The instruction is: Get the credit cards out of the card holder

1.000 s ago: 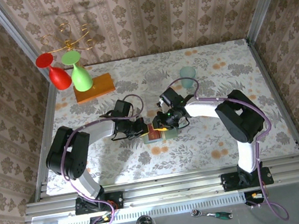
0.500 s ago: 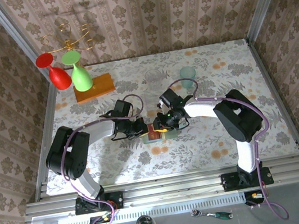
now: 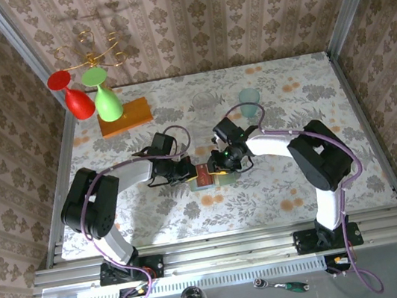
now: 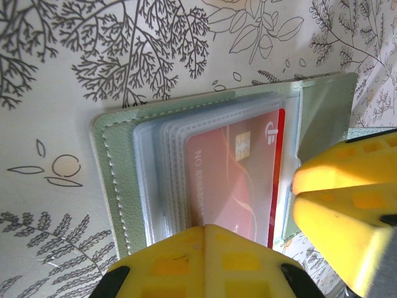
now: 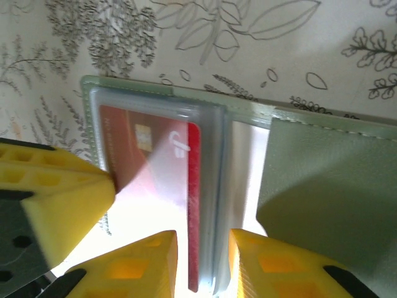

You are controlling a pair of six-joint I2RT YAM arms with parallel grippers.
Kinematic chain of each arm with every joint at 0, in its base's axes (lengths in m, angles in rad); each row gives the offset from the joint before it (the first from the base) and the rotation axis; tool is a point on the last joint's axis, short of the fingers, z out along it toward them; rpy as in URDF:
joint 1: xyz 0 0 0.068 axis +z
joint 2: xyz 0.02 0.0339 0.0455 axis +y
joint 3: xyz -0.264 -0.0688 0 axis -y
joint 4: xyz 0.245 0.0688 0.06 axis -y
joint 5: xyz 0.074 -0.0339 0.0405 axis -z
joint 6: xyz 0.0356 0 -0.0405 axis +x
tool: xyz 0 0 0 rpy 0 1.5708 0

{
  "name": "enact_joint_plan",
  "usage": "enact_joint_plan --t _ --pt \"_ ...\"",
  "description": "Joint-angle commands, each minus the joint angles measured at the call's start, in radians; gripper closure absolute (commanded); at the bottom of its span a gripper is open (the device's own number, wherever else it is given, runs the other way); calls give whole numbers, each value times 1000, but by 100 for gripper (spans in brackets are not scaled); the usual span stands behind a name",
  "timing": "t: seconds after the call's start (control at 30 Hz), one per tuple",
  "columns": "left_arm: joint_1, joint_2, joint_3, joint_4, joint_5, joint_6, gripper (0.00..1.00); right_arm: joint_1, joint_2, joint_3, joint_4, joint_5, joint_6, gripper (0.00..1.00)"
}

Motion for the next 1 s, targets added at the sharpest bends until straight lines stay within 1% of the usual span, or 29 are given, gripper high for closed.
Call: enact_joint_plan --t 0.0,0.17,0.4,0.57,0.97 --pt "3 -19 18 -27 -13 8 99 1 -50 -23 23 -1 -17 70" --pt "2 -45 15 -23 -15 1 94 2 -44 -50 97 -51 -11 69" --pt "3 -43 0 -28 -25 6 100 -5 -36 -68 140 -77 -5 70" --pt "3 -13 -7 -15 -15 5 100 -9 -21 -70 153 -90 -2 70" --pt "3 7 -20 -41 -35 19 100 -12 6 -68 165 -111 8 71"
